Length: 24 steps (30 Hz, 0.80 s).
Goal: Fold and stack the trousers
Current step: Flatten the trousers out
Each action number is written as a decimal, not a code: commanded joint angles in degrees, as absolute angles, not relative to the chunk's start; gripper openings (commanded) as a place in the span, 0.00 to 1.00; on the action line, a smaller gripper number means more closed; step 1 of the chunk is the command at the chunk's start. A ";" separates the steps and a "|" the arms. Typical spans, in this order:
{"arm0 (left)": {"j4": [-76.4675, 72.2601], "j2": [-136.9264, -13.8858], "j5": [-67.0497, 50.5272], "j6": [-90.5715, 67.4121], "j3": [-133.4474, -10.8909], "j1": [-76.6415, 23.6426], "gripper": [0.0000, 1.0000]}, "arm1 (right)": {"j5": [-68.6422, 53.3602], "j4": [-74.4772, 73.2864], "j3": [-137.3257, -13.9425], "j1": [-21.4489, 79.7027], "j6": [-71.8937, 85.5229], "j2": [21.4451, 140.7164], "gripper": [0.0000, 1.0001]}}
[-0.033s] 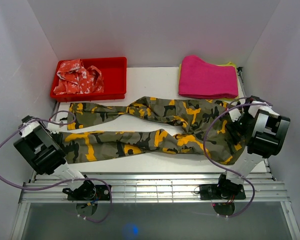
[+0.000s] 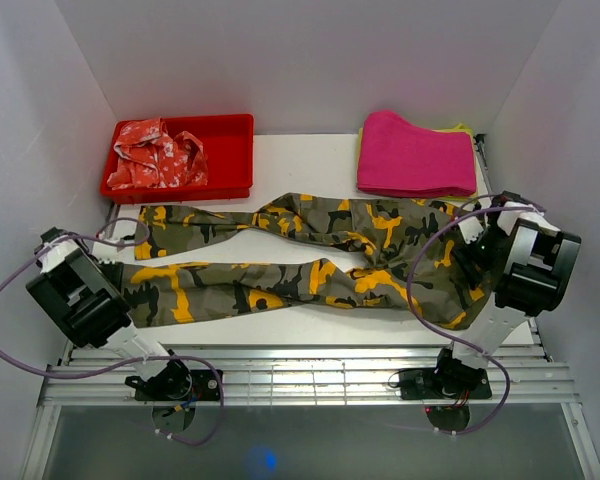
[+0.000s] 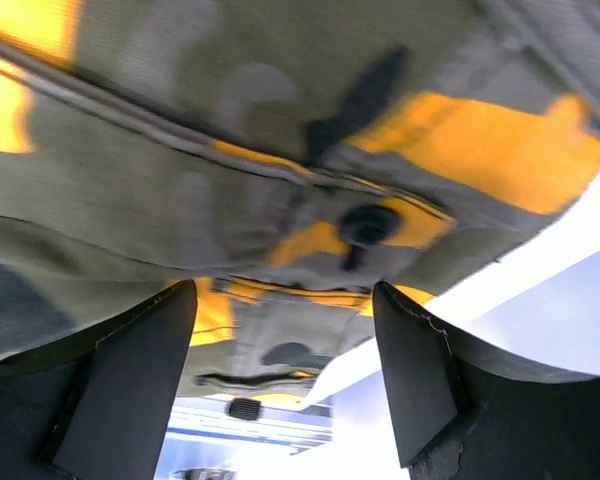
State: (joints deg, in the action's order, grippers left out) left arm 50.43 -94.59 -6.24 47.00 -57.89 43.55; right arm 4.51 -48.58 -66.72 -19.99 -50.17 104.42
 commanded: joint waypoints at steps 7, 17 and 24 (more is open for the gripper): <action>69.87 -83.81 -33.65 56.24 -70.44 37.64 0.71 | -9.57 -64.76 -81.65 -21.53 -53.61 98.37 0.81; 68.56 -71.89 -31.12 58.10 -51.95 15.39 0.74 | -13.72 -69.53 -75.26 -17.50 -53.36 92.72 0.81; 62.24 -74.79 -27.00 54.76 -48.78 3.97 0.76 | -12.39 -62.41 -74.70 -14.24 -47.38 98.17 0.80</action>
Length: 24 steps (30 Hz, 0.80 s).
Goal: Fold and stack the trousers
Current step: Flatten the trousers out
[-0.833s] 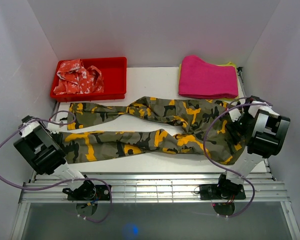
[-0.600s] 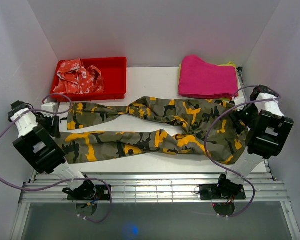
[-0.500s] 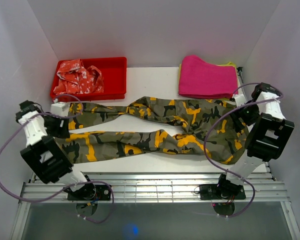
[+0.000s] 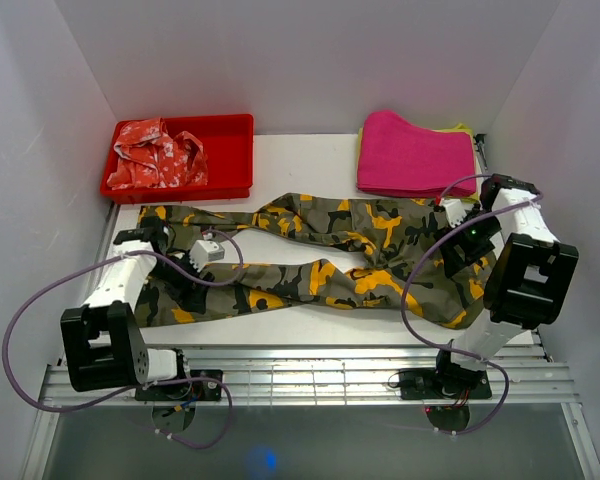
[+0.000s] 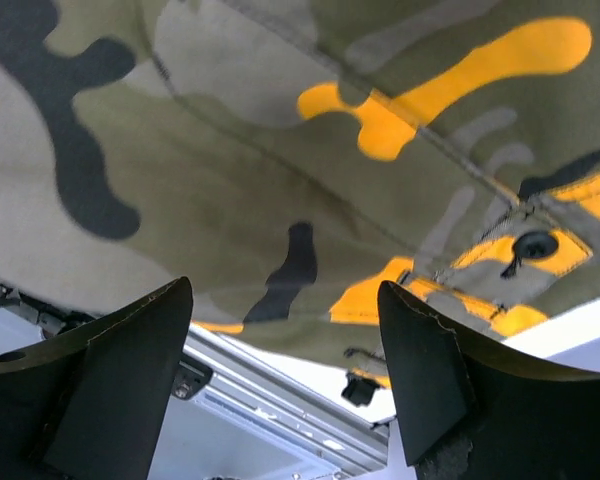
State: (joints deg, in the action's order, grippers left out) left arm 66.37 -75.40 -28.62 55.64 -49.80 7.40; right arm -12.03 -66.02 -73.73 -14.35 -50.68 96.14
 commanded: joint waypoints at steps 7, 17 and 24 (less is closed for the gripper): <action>52.93 -77.25 -18.20 51.95 -41.76 -7.19 0.77 | -10.46 -59.07 -75.24 -13.97 -45.09 103.44 0.80; 46.85 -78.67 -9.41 55.37 -34.81 -9.05 0.20 | -3.61 -52.56 -71.98 -13.97 -43.07 107.58 0.79; 53.25 -70.76 -9.23 63.62 -33.13 -8.88 0.00 | 2.01 -49.84 -71.54 -14.06 -43.42 109.68 0.79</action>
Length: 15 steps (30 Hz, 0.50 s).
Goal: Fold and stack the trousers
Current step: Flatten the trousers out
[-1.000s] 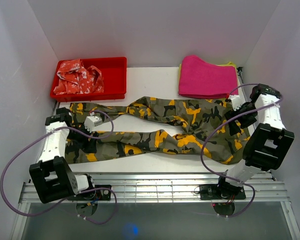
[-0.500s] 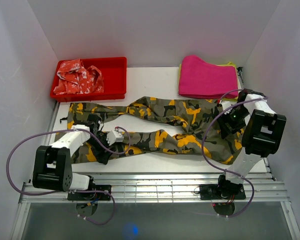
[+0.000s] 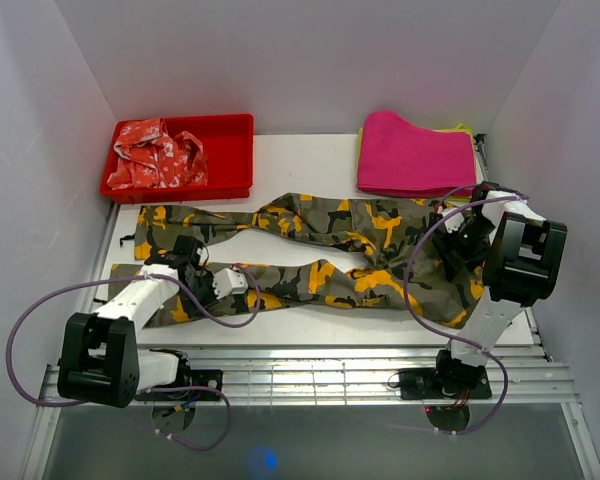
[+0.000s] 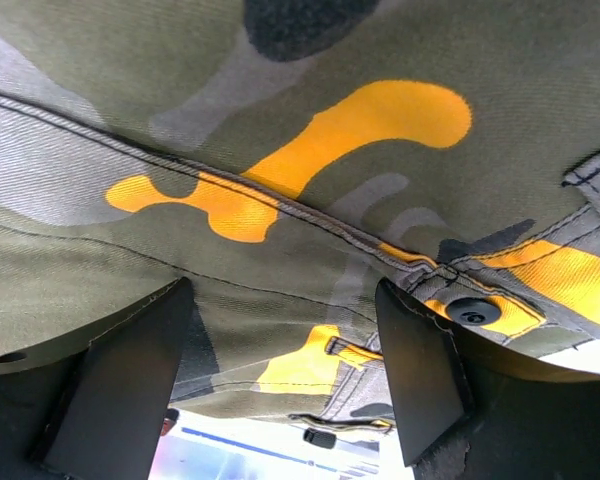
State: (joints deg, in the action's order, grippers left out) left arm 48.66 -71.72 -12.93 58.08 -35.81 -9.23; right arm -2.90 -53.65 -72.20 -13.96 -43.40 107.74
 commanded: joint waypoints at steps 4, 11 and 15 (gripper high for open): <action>59.67 -68.12 -10.11 68.99 -34.19 -7.56 0.00 | 4.65 -48.78 -71.72 -14.24 -43.59 110.13 0.79; 63.54 -66.53 -9.05 76.45 -35.42 -1.94 0.00 | 8.87 -46.94 -72.25 -15.47 -44.47 110.57 0.79; 63.46 -67.84 -7.65 81.82 -37.35 6.04 0.00 | 9.40 -46.76 -73.65 -16.00 -44.56 110.74 0.80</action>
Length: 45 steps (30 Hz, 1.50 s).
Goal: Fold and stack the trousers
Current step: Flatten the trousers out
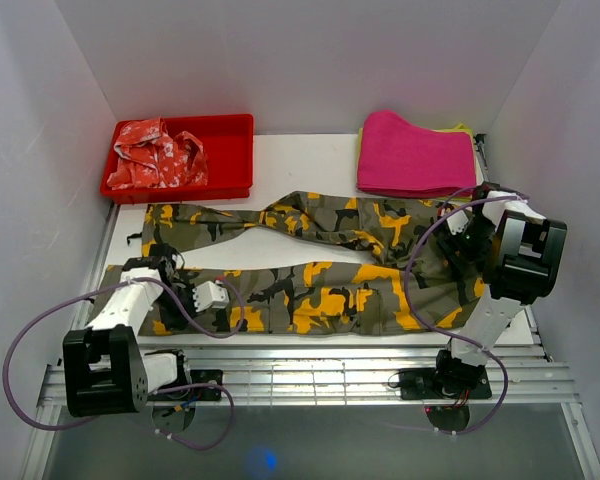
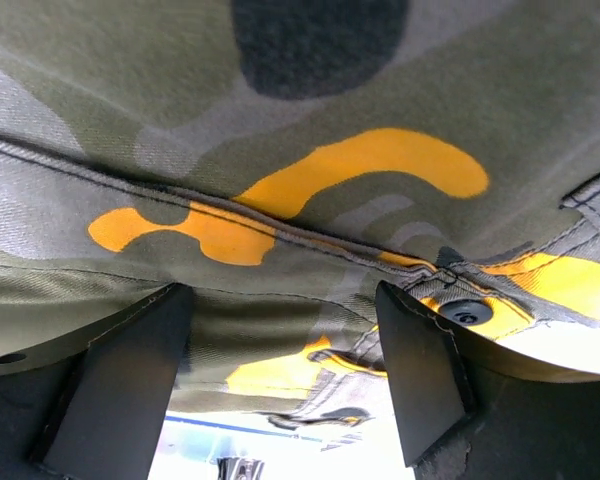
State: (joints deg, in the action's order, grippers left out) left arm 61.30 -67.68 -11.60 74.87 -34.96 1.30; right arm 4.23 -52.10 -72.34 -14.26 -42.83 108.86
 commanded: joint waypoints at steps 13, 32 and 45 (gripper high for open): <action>67.68 -62.93 -19.94 82.11 -49.38 11.51 0.37 | -6.41 -60.81 -83.76 -14.94 -46.84 104.77 0.87; 48.89 -89.38 -20.84 38.94 -61.09 18.54 0.53 | 5.17 -55.49 -52.41 -15.20 -55.28 90.17 0.82; 49.21 -92.72 -16.78 44.82 -57.65 29.79 0.49 | 17.49 -47.71 -49.74 -24.17 -65.56 94.49 0.81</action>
